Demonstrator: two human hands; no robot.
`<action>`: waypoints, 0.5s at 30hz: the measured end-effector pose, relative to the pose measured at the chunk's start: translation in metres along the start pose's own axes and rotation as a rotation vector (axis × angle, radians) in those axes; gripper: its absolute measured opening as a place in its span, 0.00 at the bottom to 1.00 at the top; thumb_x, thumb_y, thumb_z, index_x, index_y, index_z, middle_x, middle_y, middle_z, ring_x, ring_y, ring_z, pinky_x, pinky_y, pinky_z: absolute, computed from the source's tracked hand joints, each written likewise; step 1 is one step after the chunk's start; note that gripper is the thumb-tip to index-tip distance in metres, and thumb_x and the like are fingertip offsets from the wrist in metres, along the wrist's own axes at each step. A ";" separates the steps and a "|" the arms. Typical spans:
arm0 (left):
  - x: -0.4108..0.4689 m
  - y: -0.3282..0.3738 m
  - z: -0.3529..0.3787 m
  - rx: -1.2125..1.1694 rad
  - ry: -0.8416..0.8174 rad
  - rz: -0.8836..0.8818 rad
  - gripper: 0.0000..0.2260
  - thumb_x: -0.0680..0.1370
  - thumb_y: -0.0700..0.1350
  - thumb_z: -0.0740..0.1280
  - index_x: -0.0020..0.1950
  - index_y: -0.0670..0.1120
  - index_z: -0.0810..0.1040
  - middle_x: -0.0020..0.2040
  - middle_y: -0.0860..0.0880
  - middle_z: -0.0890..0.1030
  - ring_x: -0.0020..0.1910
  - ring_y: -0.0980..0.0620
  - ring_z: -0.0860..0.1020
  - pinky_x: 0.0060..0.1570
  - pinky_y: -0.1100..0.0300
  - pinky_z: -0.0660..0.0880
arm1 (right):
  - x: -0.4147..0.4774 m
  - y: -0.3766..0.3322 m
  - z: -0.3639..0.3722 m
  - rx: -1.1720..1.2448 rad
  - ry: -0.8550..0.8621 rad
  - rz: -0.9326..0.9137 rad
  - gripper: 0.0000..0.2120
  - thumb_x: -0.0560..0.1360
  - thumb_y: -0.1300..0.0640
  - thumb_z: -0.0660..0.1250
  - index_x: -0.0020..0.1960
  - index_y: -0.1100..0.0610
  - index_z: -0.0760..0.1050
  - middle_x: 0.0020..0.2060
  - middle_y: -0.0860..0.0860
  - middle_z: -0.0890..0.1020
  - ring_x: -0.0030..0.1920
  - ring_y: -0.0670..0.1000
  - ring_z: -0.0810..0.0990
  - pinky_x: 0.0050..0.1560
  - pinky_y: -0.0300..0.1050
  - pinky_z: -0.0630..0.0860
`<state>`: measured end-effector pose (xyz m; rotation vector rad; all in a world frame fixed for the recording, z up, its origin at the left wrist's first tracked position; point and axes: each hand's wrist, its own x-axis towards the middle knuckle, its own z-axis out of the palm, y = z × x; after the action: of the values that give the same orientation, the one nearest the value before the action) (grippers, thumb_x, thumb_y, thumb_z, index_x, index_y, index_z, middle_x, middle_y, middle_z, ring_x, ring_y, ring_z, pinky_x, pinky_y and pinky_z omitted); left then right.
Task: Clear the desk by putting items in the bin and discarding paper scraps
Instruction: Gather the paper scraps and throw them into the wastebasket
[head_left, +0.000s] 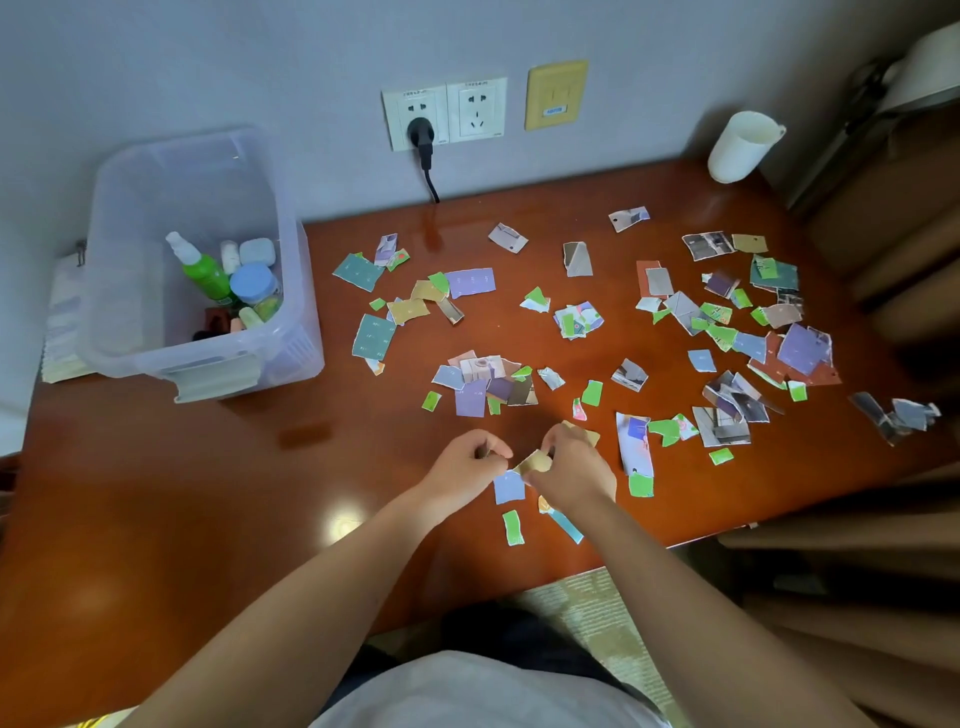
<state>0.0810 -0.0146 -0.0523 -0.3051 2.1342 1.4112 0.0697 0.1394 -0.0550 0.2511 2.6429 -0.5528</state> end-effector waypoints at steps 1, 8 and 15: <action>0.002 -0.004 0.001 0.088 0.014 0.021 0.07 0.75 0.41 0.66 0.52 0.49 0.76 0.49 0.54 0.76 0.51 0.56 0.75 0.47 0.66 0.74 | 0.000 0.001 0.000 -0.004 -0.003 -0.005 0.13 0.71 0.48 0.73 0.46 0.49 0.69 0.44 0.46 0.77 0.40 0.47 0.77 0.30 0.35 0.65; 0.006 -0.015 0.014 0.592 0.105 0.124 0.18 0.73 0.55 0.71 0.59 0.54 0.69 0.57 0.54 0.78 0.55 0.54 0.78 0.48 0.63 0.75 | 0.000 0.010 -0.001 0.346 -0.047 0.083 0.05 0.78 0.54 0.64 0.44 0.51 0.70 0.38 0.50 0.78 0.38 0.49 0.77 0.32 0.34 0.70; 0.011 -0.008 0.017 0.682 0.188 0.202 0.20 0.73 0.54 0.72 0.60 0.54 0.67 0.57 0.52 0.79 0.55 0.53 0.80 0.45 0.63 0.76 | 0.011 0.015 -0.010 0.605 0.040 0.204 0.04 0.81 0.56 0.58 0.56 0.52 0.67 0.45 0.49 0.79 0.37 0.47 0.78 0.29 0.34 0.70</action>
<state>0.0810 -0.0012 -0.0698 0.0481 2.7071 0.6886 0.0598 0.1586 -0.0568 0.7038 2.3777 -1.2706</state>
